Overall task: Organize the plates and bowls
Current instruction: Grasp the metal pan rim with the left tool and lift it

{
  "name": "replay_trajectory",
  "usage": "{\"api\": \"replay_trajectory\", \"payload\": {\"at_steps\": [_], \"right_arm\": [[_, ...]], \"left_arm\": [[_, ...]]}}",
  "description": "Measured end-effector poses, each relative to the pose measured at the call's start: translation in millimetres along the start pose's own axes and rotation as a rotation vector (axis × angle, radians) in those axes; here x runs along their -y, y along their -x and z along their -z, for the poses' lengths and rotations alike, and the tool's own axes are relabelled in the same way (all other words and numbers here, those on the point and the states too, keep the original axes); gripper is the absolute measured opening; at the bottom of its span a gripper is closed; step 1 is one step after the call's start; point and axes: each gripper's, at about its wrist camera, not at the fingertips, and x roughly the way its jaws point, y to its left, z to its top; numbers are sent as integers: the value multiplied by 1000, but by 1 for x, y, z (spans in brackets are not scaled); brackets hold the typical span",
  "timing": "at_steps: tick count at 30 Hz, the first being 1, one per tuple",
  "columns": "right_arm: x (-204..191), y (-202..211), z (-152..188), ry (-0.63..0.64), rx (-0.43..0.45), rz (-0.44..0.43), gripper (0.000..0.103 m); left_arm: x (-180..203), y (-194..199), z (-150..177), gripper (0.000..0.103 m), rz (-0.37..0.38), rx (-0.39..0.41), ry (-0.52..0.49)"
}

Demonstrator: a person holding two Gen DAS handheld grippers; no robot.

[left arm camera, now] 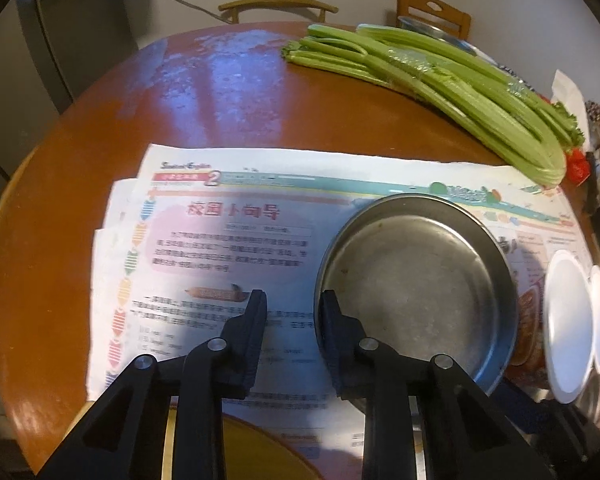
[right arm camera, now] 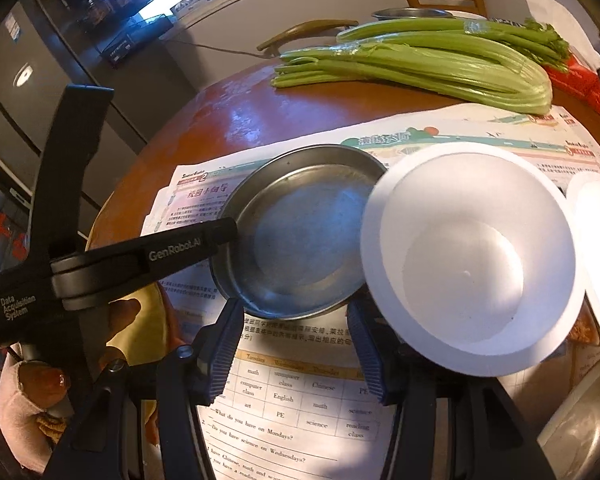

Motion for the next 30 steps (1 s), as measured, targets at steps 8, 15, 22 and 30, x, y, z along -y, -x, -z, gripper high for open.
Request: {"api": "replay_trajectory", "payload": {"at_steps": [8, 15, 22, 30], "right_arm": [[-6, 0, -1, 24, 21, 4, 54], [-7, -15, -5, 38, 9, 46, 54], [-14, -22, -4, 91, 16, 55, 55], [-23, -9, -1, 136, 50, 45, 56]], "left_arm": [[-28, 2, 1, 30, -35, -7, 63], [-30, 4, 4, 28, -13, 5, 58], [-16, 6, 9, 26, 54, 2, 11], [-14, 14, 13, 27, 68, 21, 9]]}}
